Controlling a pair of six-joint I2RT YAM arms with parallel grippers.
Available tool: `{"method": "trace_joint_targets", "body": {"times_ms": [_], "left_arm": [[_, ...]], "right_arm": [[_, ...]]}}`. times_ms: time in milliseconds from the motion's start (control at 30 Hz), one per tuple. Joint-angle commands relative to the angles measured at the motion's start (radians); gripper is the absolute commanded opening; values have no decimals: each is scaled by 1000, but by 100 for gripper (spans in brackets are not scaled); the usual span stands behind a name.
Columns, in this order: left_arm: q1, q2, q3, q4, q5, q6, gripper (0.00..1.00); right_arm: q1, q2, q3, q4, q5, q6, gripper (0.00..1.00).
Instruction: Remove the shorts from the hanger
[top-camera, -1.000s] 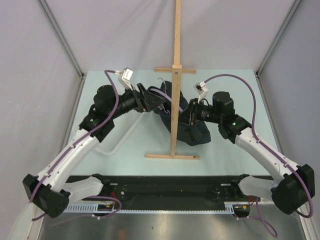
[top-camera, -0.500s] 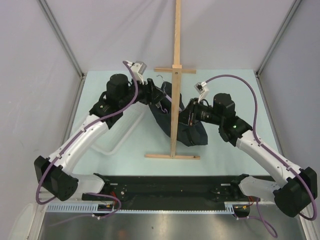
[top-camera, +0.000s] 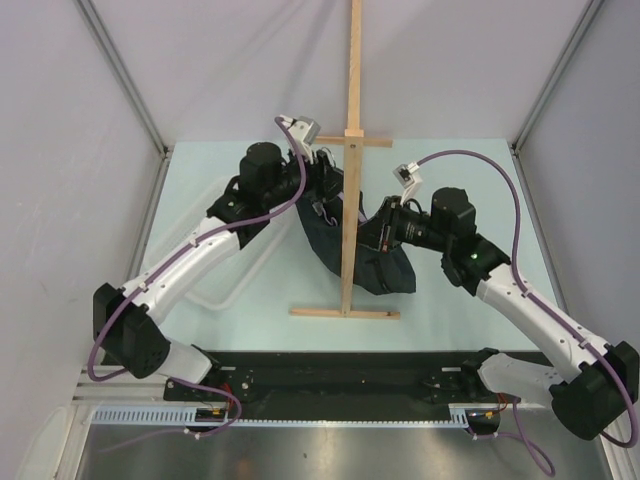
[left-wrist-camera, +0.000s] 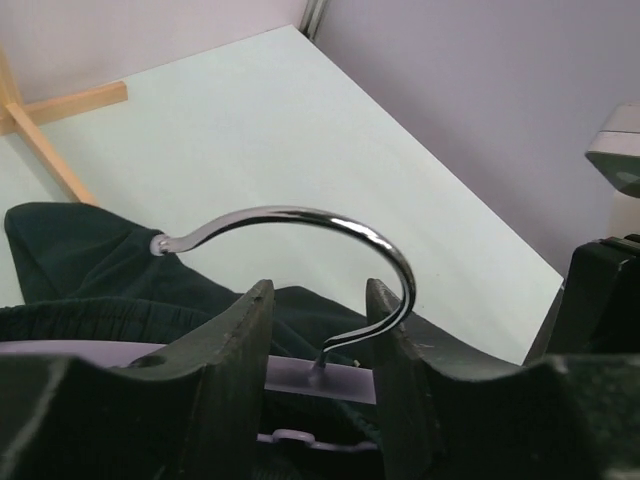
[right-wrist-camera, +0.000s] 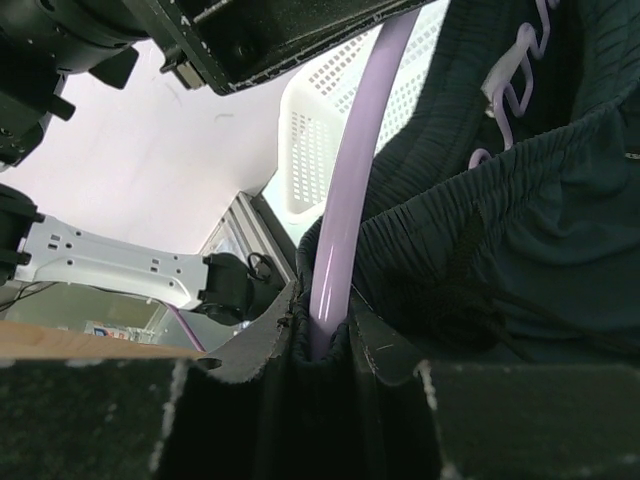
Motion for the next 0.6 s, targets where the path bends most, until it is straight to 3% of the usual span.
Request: {"method": "trace_joint_targets", "body": {"times_ms": [0,133,233,300,367,400,500,567], "left_arm": [[-14,9,54,95,-6,26,42],[-31,8,67,93,-19,46,29],[-32,-3,73,67,-56,53,2],[-34,-12,82,62,-113,53,0],[-36,-26,88,20,-150,55,0],[-37,-31,96,10,-186,56,0],[-45,-52,103,6,-229,70,0],[-57,-70,100,16,-255,75,0]], "right_arm": [[12,-54,32,97,-52,-3,0],[21,-61,32,94,-49,0,0],[24,-63,35,78,-37,3,0],[26,-72,42,32,-11,-10,2],[27,-72,53,-39,20,-24,21],[26,-72,79,-124,73,-44,42],[26,-71,136,-304,188,-82,68],[24,-78,159,-369,236,-108,77]]}}
